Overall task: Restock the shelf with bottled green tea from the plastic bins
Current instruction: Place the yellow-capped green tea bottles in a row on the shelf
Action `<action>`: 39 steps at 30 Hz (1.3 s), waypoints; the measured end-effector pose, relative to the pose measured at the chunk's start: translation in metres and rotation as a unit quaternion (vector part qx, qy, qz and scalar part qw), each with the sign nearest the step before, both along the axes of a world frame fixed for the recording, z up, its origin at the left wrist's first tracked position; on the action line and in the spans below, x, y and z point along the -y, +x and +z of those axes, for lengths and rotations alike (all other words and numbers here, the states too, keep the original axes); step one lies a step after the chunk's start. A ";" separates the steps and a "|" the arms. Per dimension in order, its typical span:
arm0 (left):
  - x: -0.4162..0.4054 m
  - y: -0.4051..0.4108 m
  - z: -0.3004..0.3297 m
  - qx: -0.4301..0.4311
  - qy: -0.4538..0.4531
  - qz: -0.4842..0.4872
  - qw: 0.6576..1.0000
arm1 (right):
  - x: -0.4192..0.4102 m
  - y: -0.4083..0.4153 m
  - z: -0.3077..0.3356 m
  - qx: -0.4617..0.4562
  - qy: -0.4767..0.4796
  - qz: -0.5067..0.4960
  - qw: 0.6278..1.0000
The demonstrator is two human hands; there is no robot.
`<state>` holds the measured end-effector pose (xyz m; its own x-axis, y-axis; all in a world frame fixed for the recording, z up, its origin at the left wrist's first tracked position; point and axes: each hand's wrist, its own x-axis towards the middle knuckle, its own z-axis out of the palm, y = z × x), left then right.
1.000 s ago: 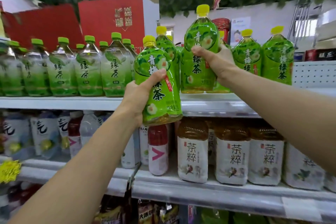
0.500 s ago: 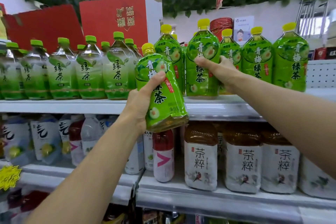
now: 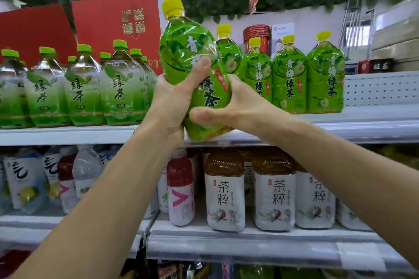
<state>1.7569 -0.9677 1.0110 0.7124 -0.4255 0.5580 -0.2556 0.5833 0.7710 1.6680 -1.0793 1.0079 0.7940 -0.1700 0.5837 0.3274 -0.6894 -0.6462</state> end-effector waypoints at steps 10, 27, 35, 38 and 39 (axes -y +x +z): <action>0.059 -0.007 0.014 0.142 0.069 0.104 0.982 | 0.065 -0.026 0.016 0.134 0.124 -0.096 0.978; 0.123 0.032 -0.024 0.266 0.256 0.467 0.804 | 0.128 -0.004 0.018 0.024 0.182 -0.201 0.962; 0.126 0.031 -0.023 0.261 0.263 0.490 0.790 | 0.144 0.012 0.018 -0.031 0.176 -0.217 0.960; 0.127 0.031 -0.024 0.261 0.261 0.497 0.785 | 0.138 0.013 0.020 -0.041 0.162 -0.229 0.959; 0.127 0.030 -0.024 0.261 0.260 0.499 0.785 | 0.139 0.014 0.019 -0.045 0.159 -0.231 0.959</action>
